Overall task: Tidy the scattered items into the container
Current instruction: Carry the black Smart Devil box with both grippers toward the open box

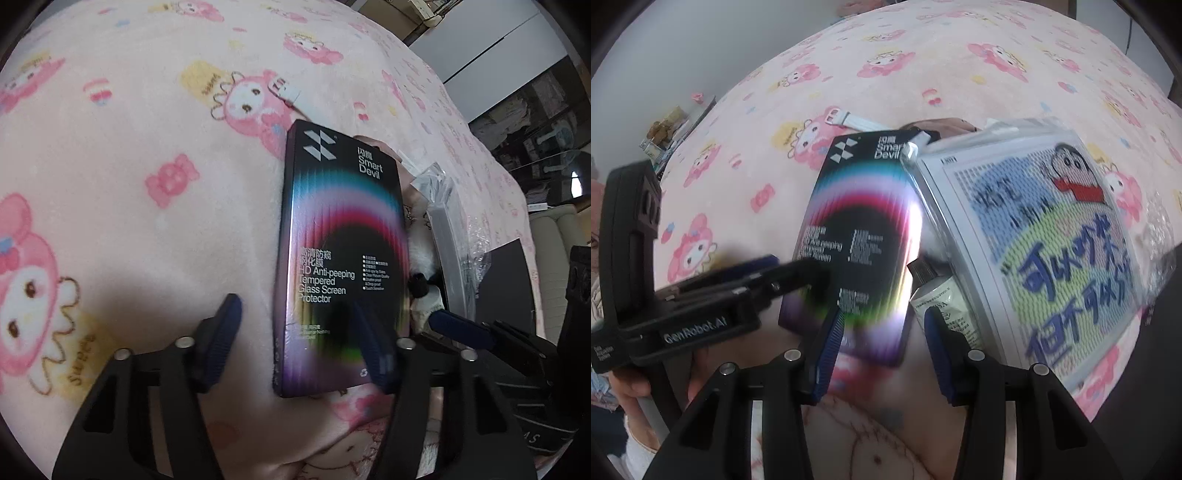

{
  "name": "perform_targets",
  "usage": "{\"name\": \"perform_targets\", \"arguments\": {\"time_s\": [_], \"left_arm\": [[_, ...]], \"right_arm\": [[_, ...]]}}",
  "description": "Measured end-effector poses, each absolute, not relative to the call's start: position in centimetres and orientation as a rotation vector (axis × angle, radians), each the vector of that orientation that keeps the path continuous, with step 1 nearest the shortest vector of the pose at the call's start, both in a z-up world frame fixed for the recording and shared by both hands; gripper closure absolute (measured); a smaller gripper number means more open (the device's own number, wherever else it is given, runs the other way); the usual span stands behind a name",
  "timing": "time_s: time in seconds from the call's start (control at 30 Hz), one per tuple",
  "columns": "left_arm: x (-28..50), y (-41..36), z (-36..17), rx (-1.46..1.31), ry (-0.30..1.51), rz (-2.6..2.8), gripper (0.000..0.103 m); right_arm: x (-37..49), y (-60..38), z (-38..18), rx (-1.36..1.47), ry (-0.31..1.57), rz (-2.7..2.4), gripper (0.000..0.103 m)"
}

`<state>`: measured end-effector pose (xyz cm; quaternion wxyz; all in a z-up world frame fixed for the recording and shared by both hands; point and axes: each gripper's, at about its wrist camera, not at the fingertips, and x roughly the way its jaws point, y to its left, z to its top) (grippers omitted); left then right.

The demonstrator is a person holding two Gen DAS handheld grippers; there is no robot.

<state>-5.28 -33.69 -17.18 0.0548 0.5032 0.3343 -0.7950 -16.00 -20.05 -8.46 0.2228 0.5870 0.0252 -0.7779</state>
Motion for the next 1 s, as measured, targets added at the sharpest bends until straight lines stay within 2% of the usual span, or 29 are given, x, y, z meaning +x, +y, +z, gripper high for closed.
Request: {"name": "perform_targets", "arguments": {"time_s": [0.07,0.17,0.23,0.4,0.57,0.73,0.97,1.0], "left_arm": [[-5.3,-33.7,-17.7,1.56,1.065,-2.424,0.057],[-5.3,-33.5,-18.4,1.593,1.133,-2.437,0.054],[-5.3,-33.8,-18.6,1.599,1.184,-2.43,0.053],[-4.6,-33.6,-17.4,1.593,1.131,-2.439,0.061],[-2.4,-34.4,-15.8,1.537,1.094,-2.416,0.059],[-0.3,-36.7,-16.2,1.512,1.218,-2.356,0.061],[-2.4,-37.1,-17.3,1.492,1.16,-2.355,0.057],[-2.8,-37.0,-17.6,1.512,1.145,-2.348,0.055]], "right_arm": [[-16.2,-20.2,-8.5,1.631,0.069,-2.134,0.062],[-15.7,-19.9,-9.0,1.663,-0.023,-2.058,0.062],[-15.1,-19.8,-9.8,1.689,-0.012,-2.061,0.062],[-16.1,-19.0,-12.2,1.796,-0.152,-2.005,0.062],[-16.2,-20.8,-10.2,1.714,-0.086,-2.017,0.062],[-15.9,-22.8,-9.5,1.666,-0.019,-1.937,0.062],[-17.7,-23.4,-11.6,1.717,-0.088,-1.929,0.062],[-18.1,-23.7,-12.4,1.75,-0.093,-1.887,0.059]]}}
